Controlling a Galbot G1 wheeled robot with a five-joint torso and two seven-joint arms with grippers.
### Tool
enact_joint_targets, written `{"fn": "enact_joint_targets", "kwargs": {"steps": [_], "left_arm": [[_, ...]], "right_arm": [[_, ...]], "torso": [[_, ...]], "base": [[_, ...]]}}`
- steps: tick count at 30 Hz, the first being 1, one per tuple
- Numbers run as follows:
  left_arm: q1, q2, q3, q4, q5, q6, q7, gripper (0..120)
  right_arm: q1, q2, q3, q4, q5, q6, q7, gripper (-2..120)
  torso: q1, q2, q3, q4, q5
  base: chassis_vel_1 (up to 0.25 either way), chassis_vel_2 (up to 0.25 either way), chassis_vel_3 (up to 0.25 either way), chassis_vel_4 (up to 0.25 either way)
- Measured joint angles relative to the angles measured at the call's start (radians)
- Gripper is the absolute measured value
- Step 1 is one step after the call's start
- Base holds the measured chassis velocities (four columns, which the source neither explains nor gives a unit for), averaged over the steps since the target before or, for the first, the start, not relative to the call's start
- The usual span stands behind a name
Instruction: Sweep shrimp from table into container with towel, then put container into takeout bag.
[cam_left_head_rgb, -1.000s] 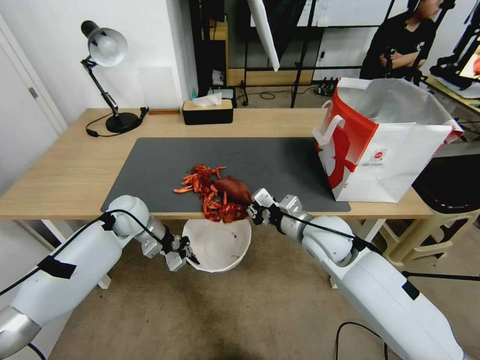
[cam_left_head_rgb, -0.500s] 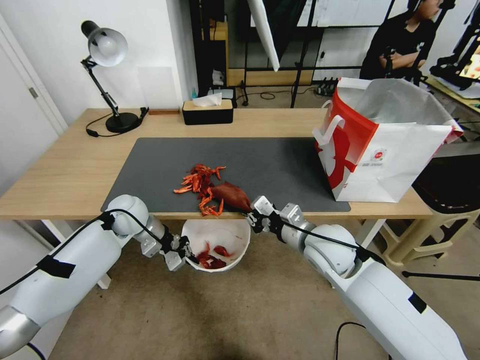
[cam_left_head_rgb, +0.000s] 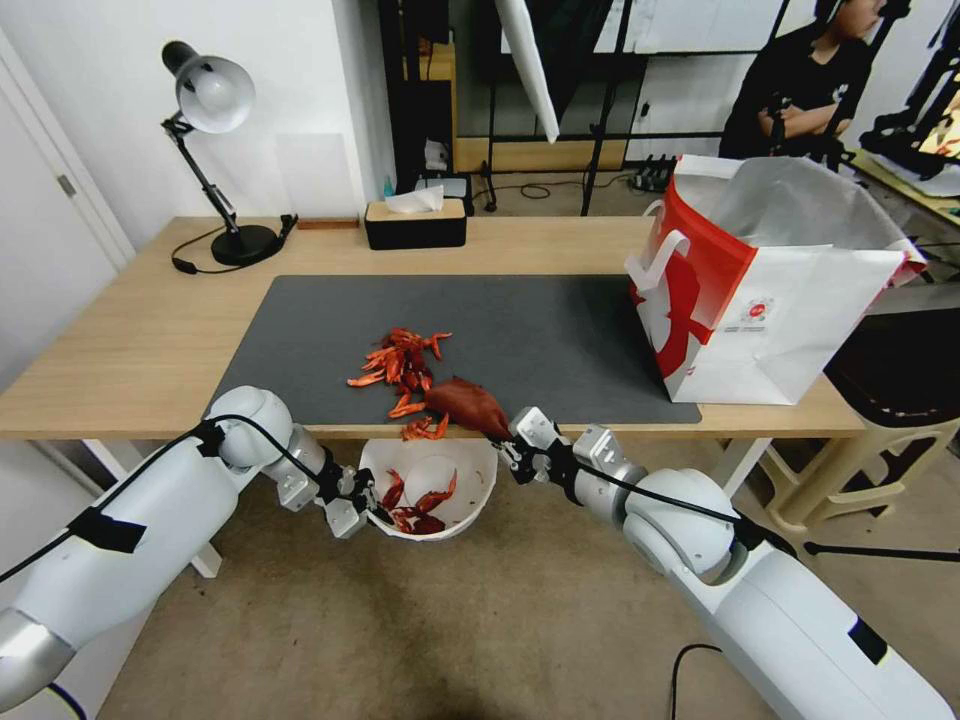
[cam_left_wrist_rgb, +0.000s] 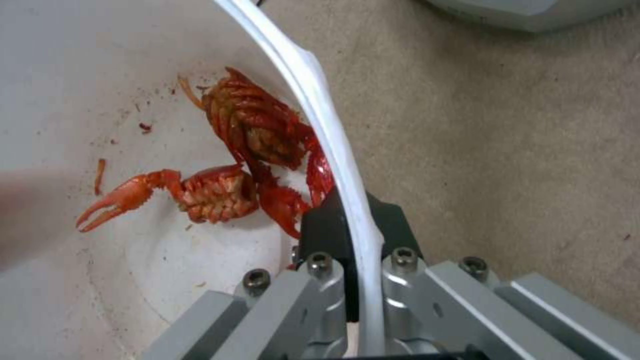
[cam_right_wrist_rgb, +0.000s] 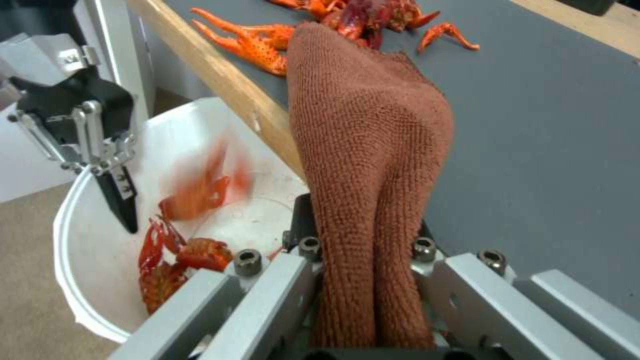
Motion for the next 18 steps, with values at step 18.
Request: {"fn": "enact_joint_targets", "kwargs": {"steps": [18], "left_arm": [[0.02,0.008,-0.015,-0.011,-0.001,-0.002,-0.001,0]], "right_arm": [[-0.075,-0.026,0.042,0.079,-0.003,0.011,-0.025,4]], "torso": [[0.0,0.0,0.0,0.0,0.0]], "base": [[0.0,0.0,0.0,0.0]]}}
